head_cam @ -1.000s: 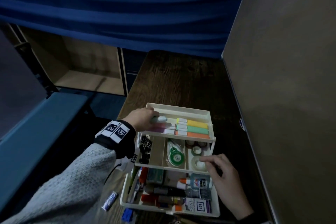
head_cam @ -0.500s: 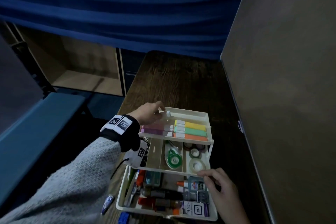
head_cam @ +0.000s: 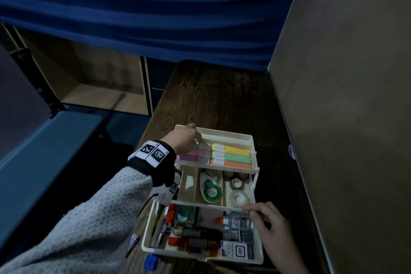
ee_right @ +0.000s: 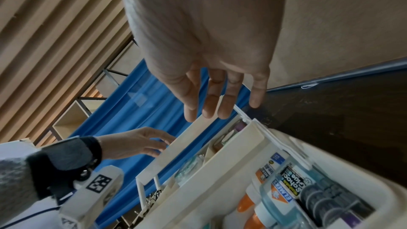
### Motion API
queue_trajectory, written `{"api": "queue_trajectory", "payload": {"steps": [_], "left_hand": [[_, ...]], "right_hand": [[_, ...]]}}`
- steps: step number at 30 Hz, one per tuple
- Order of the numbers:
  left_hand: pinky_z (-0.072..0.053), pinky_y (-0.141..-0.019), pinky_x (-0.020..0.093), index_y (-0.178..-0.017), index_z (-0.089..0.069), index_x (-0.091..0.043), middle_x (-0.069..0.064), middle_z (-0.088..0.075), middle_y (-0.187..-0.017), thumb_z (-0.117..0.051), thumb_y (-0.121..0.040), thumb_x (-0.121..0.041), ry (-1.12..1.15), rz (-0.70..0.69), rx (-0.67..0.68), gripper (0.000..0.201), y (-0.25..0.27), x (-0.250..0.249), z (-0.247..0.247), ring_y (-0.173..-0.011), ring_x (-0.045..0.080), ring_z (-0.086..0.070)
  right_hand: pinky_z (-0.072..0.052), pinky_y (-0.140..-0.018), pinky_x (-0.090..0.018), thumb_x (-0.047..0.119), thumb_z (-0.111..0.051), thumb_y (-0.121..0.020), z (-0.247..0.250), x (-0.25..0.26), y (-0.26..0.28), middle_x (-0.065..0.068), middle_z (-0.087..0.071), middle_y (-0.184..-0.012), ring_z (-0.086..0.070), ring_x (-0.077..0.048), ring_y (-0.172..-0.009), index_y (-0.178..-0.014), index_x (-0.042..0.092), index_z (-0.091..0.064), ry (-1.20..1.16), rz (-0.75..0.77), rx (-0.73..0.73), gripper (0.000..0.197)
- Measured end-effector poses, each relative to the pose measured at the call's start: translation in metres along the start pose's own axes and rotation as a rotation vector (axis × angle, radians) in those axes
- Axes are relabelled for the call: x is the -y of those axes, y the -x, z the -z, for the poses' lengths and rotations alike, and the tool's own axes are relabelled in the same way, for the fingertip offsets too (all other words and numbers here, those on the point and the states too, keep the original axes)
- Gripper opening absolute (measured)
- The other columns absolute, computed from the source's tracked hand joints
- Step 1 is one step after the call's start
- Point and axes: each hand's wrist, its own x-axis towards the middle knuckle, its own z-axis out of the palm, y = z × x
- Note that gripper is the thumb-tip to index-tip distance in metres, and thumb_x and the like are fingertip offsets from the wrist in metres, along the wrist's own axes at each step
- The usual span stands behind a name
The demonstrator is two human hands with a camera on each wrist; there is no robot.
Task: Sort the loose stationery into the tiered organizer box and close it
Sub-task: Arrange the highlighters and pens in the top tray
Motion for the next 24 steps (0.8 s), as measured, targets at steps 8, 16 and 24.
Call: {"api": "queue_trajectory", "payload": {"steps": [8,16,24], "left_hand": [[-0.043,-0.081,0.019,-0.108,-0.066,-0.026,-0.013,-0.051,-0.106,-0.055,-0.091,-0.020,0.364,-0.039,-0.434,0.021,0.085,-0.001,-0.019,-0.091,0.002,-0.054],[-0.046,-0.072,0.017,-0.096,-0.062,-0.031,-0.017,-0.061,-0.096,-0.055,-0.091,-0.022,0.372,-0.095,-0.221,0.012,0.218,-0.027,-0.130,-0.087,-0.001,-0.058],[-0.048,-0.073,0.026,-0.094,-0.063,-0.032,-0.013,-0.068,-0.098,-0.052,-0.091,-0.034,0.202,0.064,0.053,0.012,0.270,-0.012,-0.189,-0.089,0.007,-0.063]], "right_hand": [[-0.046,-0.079,-0.020,0.010,-0.052,-0.096,0.004,0.001,0.019,0.001,-0.056,-0.095,-0.057,-0.005,-0.091,-0.089,0.026,-0.068,0.024,-0.082,0.012,0.023],[-0.047,-0.087,-0.031,0.004,-0.052,-0.095,-0.018,-0.019,0.089,-0.003,-0.057,-0.095,-0.059,-0.014,-0.094,-0.095,0.011,-0.069,0.065,-0.122,0.010,0.019],[-0.048,-0.095,-0.045,0.002,-0.049,-0.095,-0.031,-0.049,0.151,-0.014,-0.058,-0.107,-0.058,-0.024,-0.101,-0.096,0.008,-0.068,0.090,-0.323,0.132,0.021]]}}
